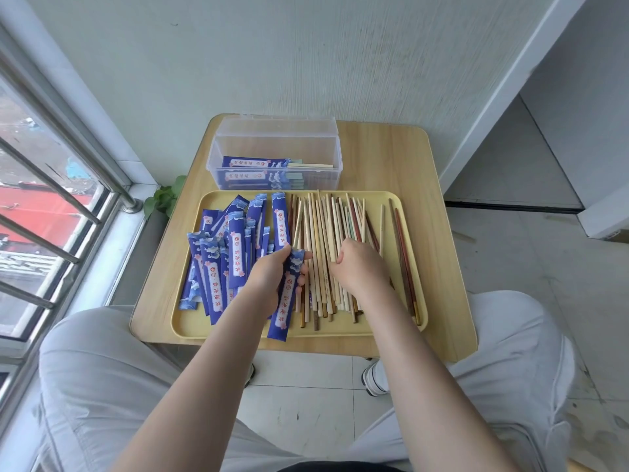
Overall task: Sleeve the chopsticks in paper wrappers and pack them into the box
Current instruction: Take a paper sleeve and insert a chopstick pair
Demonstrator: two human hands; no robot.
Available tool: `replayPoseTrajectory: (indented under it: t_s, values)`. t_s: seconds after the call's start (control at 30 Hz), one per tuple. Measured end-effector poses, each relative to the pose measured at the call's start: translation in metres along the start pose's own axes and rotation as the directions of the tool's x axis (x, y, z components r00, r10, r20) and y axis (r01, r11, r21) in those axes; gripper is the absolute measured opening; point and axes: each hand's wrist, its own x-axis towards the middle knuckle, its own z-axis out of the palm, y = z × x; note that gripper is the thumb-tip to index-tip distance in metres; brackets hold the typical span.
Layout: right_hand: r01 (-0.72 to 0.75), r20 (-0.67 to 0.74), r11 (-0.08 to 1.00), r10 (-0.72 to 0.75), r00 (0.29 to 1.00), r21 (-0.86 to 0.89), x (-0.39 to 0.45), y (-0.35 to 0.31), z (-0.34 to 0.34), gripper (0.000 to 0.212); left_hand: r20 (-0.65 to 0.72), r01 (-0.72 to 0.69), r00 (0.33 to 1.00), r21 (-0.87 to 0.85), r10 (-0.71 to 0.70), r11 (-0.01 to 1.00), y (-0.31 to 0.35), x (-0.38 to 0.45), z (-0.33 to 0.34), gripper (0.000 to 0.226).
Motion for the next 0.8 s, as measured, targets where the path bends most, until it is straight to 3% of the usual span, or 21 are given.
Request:
replayPoseTrajectory:
  t_s: [0.23,0.63,0.8]
  values:
    - [0.04,0.062,0.991,-0.048,0.997,0.13,-0.002,-0.001,-0.002,0.004,-0.01,0.006,1.0,-0.031,-0.007,1.0,-0.004,0.0,0.0,0.045]
    - [-0.001,0.072,0.973,0.018,0.997,-0.232,-0.01,-0.034,0.007,0.012,0.012,0.053,0.999,-0.075,-0.052,0.996,-0.003,-0.001,0.0,0.042]
    - [-0.029,0.068,0.978,0.044,0.997,-0.206,-0.009,-0.04,0.01,0.009,0.018,0.046,0.999,-0.077,-0.045,0.996,-0.004,-0.002,0.0,0.041]
